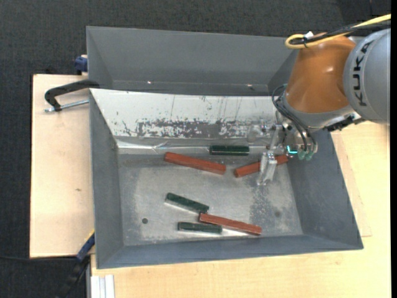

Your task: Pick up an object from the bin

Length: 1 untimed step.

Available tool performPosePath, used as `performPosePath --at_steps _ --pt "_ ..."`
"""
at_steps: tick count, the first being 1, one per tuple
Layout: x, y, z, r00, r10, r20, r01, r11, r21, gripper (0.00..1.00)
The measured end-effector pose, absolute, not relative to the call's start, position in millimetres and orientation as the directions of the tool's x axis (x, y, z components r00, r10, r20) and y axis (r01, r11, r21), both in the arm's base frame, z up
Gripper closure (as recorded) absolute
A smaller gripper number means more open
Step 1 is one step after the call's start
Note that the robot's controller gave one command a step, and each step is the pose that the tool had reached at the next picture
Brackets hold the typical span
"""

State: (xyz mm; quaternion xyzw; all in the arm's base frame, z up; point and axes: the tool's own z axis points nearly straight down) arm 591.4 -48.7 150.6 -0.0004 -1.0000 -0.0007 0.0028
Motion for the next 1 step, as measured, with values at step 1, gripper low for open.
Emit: performPosePath --at_steps 1 --pt "593.4 -48.6 155.2 -1.0 0.0 -0.003 0.0 1.0 0.001 0.0"
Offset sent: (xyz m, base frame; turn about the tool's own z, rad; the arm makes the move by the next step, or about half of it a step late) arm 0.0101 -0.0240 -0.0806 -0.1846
